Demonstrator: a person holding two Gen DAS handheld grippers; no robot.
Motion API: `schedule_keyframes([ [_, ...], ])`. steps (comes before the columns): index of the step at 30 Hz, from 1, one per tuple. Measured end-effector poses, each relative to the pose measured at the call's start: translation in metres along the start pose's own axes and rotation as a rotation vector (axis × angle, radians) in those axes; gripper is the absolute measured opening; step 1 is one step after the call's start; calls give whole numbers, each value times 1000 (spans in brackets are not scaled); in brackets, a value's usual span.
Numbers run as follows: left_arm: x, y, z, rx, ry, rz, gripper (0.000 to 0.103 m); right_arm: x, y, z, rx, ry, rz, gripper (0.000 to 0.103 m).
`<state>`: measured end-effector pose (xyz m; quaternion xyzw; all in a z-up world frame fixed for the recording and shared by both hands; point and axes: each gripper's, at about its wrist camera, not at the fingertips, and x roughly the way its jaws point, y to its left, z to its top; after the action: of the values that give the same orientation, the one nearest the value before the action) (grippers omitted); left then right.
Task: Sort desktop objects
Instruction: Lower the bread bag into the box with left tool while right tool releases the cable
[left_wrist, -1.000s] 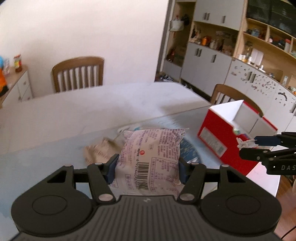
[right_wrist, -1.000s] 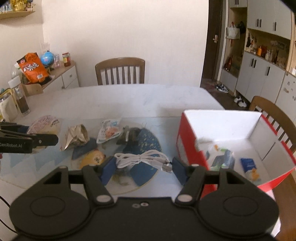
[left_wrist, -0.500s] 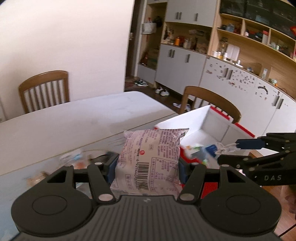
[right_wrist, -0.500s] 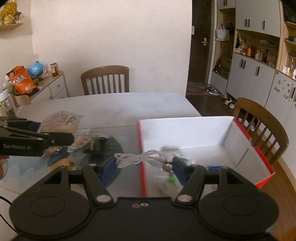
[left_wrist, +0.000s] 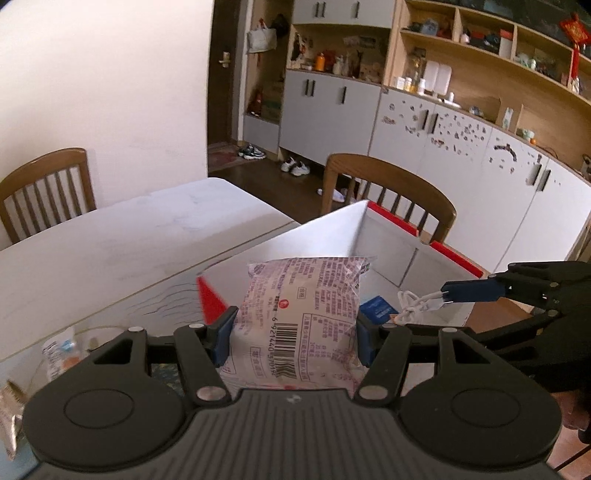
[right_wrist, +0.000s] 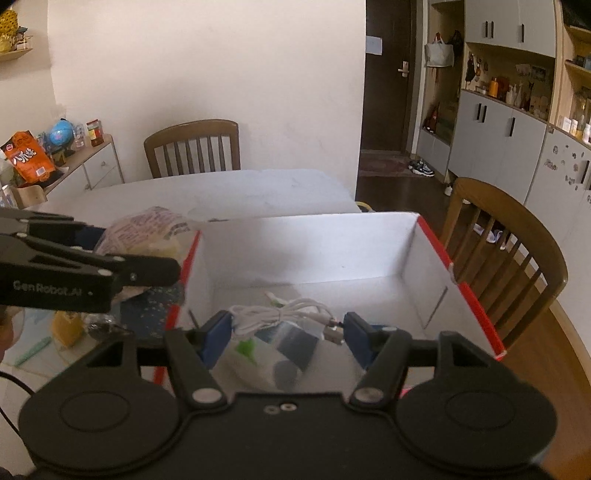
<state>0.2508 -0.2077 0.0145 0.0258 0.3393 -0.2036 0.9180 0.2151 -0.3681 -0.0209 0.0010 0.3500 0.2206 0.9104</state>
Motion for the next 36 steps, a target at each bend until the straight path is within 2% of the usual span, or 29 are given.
schedule_keyframes([
  [9, 39, -25, 15, 39, 74, -39, 61, 9, -26, -3, -16, 43, 9, 66],
  [20, 94, -47, 35, 151, 192, -80, 61, 28, -43, -5, -38, 123, 20, 66],
  [30, 143, -59, 48, 242, 282, -79, 61, 50, -58, -4, -46, 193, 21, 66],
  [36, 170, -63, 50, 264, 334, -83, 61, 64, -60, -4, -75, 241, 18, 66],
])
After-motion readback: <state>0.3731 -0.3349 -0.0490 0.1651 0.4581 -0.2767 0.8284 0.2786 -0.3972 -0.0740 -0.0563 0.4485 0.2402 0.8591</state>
